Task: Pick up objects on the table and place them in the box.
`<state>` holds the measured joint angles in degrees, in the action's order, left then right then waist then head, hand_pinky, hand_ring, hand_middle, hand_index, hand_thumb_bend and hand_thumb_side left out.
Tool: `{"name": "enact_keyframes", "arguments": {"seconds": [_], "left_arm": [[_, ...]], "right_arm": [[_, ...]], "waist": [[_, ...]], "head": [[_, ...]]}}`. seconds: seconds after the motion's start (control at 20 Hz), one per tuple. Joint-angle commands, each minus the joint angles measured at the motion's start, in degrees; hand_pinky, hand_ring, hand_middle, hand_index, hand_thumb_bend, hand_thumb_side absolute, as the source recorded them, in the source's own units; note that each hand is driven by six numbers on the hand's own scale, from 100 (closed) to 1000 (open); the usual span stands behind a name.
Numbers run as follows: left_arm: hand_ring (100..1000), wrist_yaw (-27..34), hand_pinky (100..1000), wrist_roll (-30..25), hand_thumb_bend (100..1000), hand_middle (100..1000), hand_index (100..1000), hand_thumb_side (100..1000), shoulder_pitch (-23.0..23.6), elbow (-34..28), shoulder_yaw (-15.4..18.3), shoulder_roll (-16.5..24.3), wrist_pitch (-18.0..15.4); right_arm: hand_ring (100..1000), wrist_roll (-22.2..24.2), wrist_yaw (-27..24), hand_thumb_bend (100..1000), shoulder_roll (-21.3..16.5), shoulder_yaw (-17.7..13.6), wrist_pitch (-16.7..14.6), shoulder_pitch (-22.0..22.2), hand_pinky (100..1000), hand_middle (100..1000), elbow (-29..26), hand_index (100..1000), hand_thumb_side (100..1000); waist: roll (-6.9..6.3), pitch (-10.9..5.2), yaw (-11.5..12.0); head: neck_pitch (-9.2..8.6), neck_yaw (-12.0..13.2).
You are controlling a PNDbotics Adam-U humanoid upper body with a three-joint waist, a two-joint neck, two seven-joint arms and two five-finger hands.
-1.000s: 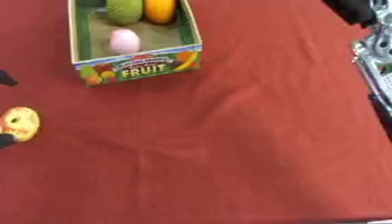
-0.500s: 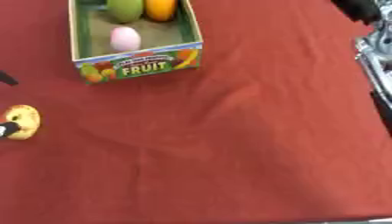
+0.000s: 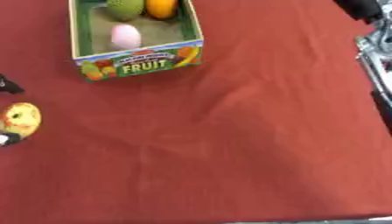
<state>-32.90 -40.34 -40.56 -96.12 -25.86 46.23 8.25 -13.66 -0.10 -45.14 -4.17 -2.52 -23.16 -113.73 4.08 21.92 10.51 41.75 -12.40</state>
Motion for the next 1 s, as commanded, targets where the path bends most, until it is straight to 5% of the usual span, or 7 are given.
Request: {"name": "enact_keyframes", "arguments": {"seconds": [0.05,0.5,1.0], "left_arm": [[827,-0.8,840,-1.5,530,751,860,397,-0.6,-0.4,0.7,1.4,-0.7],[794,-1.3,813,1.0,409,721,837,431,-0.7,2.2,0.7,0.4,-0.7],[773,-4.9,799,2.2,407,701,821,307,-0.9,5.1,0.0,-0.8,-2.1]], "right_arm": [[783,0.1,-0.3,100,-1.1,-0.4,0.1,-0.5,868,644,-0.9,831,600],[783,0.3,-0.3,100,-1.0,-0.4,0.3,-0.3,870,643,-0.9,832,599],[784,0.5,-0.4,100,-0.6,-0.4,0.3,0.0,871,643,-0.9,832,595]], "waist": [[-1.05,-1.89,-0.1],[-0.91,-1.92,-0.2],[-0.77,-1.77,-0.4]], "head": [[0.38,0.1],[0.15,0.0],[0.12,0.2]]}}
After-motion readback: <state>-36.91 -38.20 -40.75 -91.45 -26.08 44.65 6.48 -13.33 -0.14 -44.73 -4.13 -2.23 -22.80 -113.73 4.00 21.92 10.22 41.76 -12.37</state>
